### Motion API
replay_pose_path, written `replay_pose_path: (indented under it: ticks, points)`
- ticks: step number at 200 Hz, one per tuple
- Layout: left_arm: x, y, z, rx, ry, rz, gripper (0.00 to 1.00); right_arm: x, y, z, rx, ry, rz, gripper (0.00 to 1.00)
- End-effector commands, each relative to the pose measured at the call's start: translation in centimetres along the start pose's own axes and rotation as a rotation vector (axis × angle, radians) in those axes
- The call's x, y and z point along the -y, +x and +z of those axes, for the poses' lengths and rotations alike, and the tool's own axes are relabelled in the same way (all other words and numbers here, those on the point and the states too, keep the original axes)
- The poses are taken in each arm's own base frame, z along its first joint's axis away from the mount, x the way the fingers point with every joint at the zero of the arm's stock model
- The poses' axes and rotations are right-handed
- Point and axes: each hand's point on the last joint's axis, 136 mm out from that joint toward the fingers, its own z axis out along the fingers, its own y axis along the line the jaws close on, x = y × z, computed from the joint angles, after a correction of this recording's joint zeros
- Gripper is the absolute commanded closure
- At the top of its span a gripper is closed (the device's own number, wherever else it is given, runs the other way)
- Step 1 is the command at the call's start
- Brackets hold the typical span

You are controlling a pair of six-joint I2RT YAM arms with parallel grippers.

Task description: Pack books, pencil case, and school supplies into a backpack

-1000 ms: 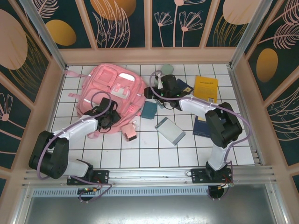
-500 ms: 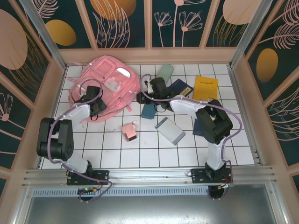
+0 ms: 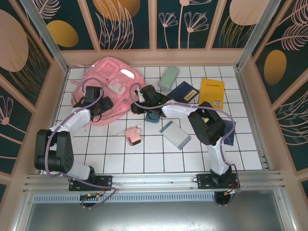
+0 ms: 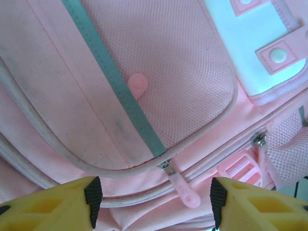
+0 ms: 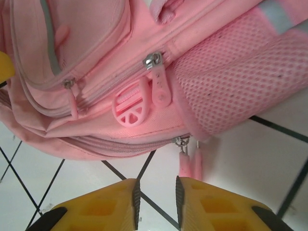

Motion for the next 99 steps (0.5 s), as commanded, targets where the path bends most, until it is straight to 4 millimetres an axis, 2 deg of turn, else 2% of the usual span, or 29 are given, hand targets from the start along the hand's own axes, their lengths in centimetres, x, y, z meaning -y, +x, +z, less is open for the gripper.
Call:
replay_pose_path:
  ticks: [1,46,66,99]
  points:
    - [-1.2,1.9,1.0,-0.051,-0.025,0.049,0.36,0.2,0.7,1.3,-0.025,0.030,-0.020,0.72]
    - [-2.2,3.1,1.9,-0.083,-0.061,0.062,0.36,0.9,1.8,2.9,-0.062,0.065,-0.012,0.72]
    - [-2.2,3.4,2.0,-0.088,-0.053,0.058,0.36,1.9,2.2,3.4,-0.071,0.106,-0.005,0.72]
    - [-2.3,3.5,2.2,-0.094,-0.060,0.061,0.36,2.3,2.7,4.0,-0.084,0.115,-0.007,0.72]
